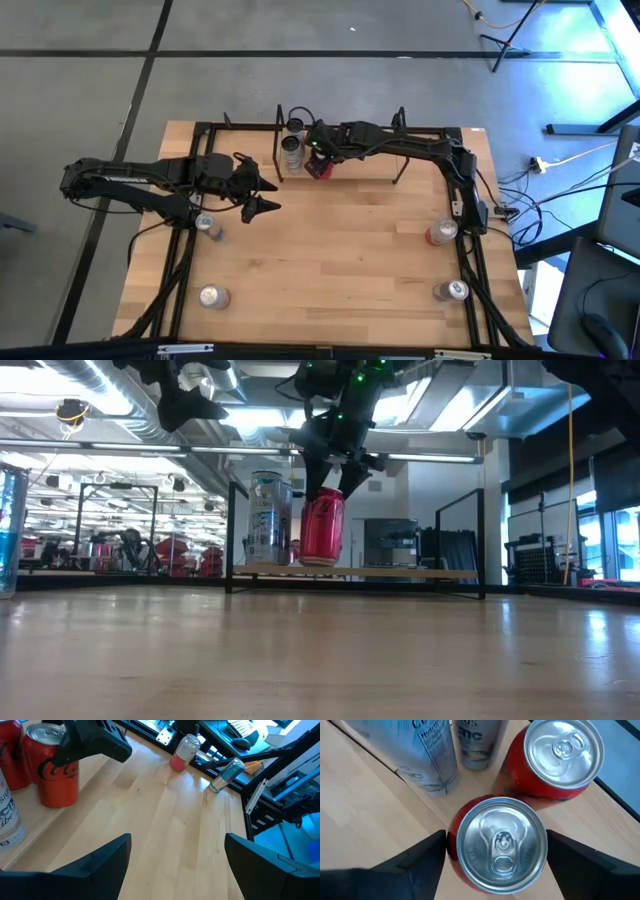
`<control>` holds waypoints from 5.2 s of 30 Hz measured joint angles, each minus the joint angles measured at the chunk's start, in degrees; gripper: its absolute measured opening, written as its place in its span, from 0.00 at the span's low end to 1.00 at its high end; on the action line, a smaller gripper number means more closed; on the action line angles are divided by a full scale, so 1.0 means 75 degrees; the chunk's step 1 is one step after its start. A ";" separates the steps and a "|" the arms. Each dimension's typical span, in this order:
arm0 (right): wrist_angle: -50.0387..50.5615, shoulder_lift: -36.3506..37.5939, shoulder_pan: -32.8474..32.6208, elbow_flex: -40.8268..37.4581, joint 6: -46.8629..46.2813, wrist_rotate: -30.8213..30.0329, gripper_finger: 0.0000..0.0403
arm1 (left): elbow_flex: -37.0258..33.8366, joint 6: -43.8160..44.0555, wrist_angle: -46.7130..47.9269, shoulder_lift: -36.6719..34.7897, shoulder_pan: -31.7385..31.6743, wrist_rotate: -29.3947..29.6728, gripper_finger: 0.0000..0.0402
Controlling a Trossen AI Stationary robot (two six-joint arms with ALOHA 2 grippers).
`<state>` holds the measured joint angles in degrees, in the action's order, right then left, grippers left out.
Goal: Place canned beverage on shelf
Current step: Put the red soda can on the shelf, then put the right pink soda can on the shelf
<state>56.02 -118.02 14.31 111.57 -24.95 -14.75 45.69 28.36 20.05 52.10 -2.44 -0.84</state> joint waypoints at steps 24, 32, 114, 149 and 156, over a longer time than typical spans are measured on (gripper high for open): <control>0.1240 0.0336 -0.0311 0.1301 0.1342 -0.0099 0.76 | 0.0000 0.0003 0.0000 0.0000 0.0003 -0.0013 0.77; 0.2319 0.0391 -0.0713 0.0602 0.1627 -0.0650 0.67 | 0.0000 0.0003 0.0006 0.0000 0.0003 -0.0012 0.77; 0.4525 0.7495 -0.1311 -0.6582 -0.3273 0.3457 0.93 | 0.0000 0.0006 0.0003 0.0000 0.0000 0.0230 0.77; 0.3346 0.6939 -0.2777 -0.8641 -0.3803 0.3376 0.93 | -0.0001 0.0003 -0.0015 0.0002 0.0002 0.0443 0.77; 0.3396 0.6901 -0.2776 -0.8638 -0.3783 0.3371 0.73 | -0.0002 0.0000 -0.0012 0.0003 0.0003 0.0398 0.77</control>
<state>81.49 -66.26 -6.52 46.78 -53.32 10.53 45.67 28.36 19.97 52.12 -2.42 2.14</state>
